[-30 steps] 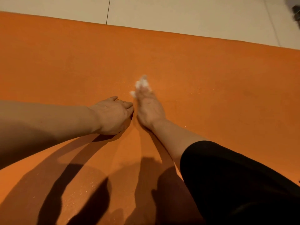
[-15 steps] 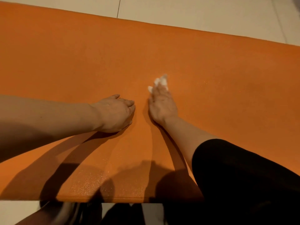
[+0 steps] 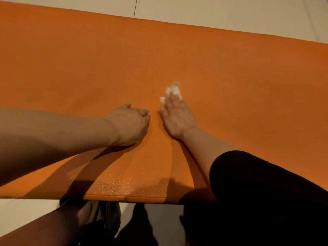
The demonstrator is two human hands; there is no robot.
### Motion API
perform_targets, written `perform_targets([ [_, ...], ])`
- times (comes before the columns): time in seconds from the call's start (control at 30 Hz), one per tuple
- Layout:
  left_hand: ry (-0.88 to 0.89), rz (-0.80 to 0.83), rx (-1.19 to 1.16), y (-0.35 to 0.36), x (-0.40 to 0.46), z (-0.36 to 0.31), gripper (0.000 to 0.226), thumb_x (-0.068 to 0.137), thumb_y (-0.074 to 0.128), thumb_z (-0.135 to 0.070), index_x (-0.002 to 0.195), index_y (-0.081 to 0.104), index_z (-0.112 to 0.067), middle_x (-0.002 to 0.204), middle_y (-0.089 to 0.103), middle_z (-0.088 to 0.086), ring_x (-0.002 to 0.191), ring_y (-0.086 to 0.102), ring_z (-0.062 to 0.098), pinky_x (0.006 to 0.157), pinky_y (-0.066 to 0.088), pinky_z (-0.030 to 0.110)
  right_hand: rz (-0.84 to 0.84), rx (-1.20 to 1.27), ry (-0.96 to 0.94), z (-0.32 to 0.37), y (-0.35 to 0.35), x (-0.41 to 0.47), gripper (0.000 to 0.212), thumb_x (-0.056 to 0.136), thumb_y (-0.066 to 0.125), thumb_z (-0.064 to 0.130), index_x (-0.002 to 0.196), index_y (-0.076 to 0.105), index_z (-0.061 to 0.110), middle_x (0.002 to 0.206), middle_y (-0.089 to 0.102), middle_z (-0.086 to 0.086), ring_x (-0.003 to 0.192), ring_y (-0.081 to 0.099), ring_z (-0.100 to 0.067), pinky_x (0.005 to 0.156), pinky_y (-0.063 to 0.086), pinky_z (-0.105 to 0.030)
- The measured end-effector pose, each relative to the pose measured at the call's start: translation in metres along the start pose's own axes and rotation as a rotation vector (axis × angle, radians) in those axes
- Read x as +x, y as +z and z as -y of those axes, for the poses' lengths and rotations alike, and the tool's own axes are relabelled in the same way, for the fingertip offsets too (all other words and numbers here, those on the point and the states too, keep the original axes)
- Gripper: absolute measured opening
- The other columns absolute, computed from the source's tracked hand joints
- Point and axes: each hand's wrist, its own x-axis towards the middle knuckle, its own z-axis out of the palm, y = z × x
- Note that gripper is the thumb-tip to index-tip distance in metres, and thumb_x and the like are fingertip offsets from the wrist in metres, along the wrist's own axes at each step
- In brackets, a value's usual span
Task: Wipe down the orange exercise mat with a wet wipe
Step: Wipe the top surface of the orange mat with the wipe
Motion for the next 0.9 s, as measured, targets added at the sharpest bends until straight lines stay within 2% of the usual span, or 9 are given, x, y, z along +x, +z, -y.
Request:
perform_targets([
  [0.07,-0.045,-0.029,-0.023,0.004,-0.003,-0.007,0.05,0.104,0.023,-0.033,0.15,0.026,-0.013,0.157,0.026,0.005,0.14,0.032,0.021,0.119,0.015,0.044,0.096,0.033,-0.179,0.017,0.001,-0.009,0.057,0.106,0.016,0.04,0.156,0.009,0.014,0.163,-0.006,-0.002,0.15,-0.005,-0.016,0.119,-0.006,-0.03],
  [0.13,-0.086,-0.02,-0.062,0.005,-0.006,-0.013,0.05,0.104,0.021,-0.03,0.151,0.024,-0.012,0.157,0.024,0.006,0.142,0.03,0.023,0.119,0.013,0.044,0.119,0.035,-0.195,0.008,-0.003,-0.016,0.057,0.106,0.015,0.042,0.156,0.009,0.017,0.163,-0.006,0.002,0.149,-0.006,-0.012,0.119,-0.007,-0.03],
  [0.2,-0.121,-0.005,-0.086,0.004,-0.009,-0.019,0.051,0.105,0.021,-0.027,0.153,0.019,-0.011,0.16,0.018,0.008,0.144,0.025,0.024,0.119,0.01,0.045,0.086,-0.014,-0.081,-0.017,-0.006,-0.025,0.058,0.105,0.015,0.043,0.156,0.008,0.018,0.163,-0.006,0.002,0.149,-0.005,-0.011,0.119,-0.006,-0.033],
  [0.27,-0.167,-0.005,-0.093,0.003,-0.013,-0.027,0.052,0.104,0.025,-0.022,0.153,0.017,-0.008,0.16,0.016,0.01,0.144,0.025,0.025,0.118,0.009,0.047,0.058,-0.07,0.14,-0.044,-0.011,-0.036,0.059,0.104,0.014,0.044,0.156,0.007,0.015,0.163,-0.005,-0.002,0.15,-0.003,-0.015,0.119,-0.004,-0.035],
  [0.37,-0.265,-0.018,-0.143,-0.001,-0.02,-0.047,0.051,0.099,0.03,-0.016,0.149,0.026,-0.004,0.156,0.026,0.013,0.139,0.033,0.026,0.118,0.011,0.048,0.101,-0.104,0.325,-0.046,-0.016,-0.044,0.065,0.103,0.01,0.046,0.155,0.002,0.008,0.162,-0.009,-0.009,0.15,-0.003,-0.022,0.121,-0.003,-0.037],
  [0.57,-0.442,-0.173,-0.398,0.002,-0.036,-0.08,0.043,0.098,0.034,-0.028,0.135,0.047,-0.008,0.145,0.044,0.007,0.133,0.041,0.02,0.117,0.014,0.051,0.213,-0.009,-0.126,0.007,-0.009,-0.062,0.06,0.105,0.014,0.043,0.156,0.003,0.012,0.162,-0.01,-0.004,0.149,-0.006,-0.016,0.12,-0.006,-0.03],
  [0.63,-0.459,-0.182,-0.44,0.005,-0.044,-0.088,0.047,0.1,0.033,-0.033,0.14,0.042,-0.009,0.15,0.038,0.006,0.139,0.033,0.019,0.117,0.01,0.053,0.222,-0.039,-0.08,-0.009,-0.015,-0.071,0.06,0.105,0.014,0.045,0.156,0.003,0.014,0.163,-0.009,-0.003,0.149,-0.005,-0.014,0.119,-0.006,-0.031],
  [0.8,-0.493,-0.197,-0.513,0.006,-0.062,-0.104,0.05,0.1,0.032,-0.038,0.143,0.038,-0.013,0.155,0.031,0.005,0.144,0.025,0.018,0.116,0.003,0.057,0.211,-0.137,0.22,-0.034,-0.022,-0.083,0.065,0.103,0.008,0.046,0.155,-0.002,0.007,0.162,-0.012,-0.01,0.15,-0.007,-0.02,0.121,-0.005,-0.035],
  [0.9,-0.507,-0.209,-0.559,0.005,-0.074,-0.115,0.052,0.1,0.032,-0.04,0.146,0.035,-0.016,0.157,0.027,0.004,0.145,0.02,0.018,0.116,0.001,0.058,0.247,-0.03,0.038,0.007,-0.015,-0.087,0.062,0.105,0.011,0.043,0.155,0.003,0.007,0.162,-0.01,-0.01,0.15,-0.006,-0.02,0.12,-0.005,-0.033],
])
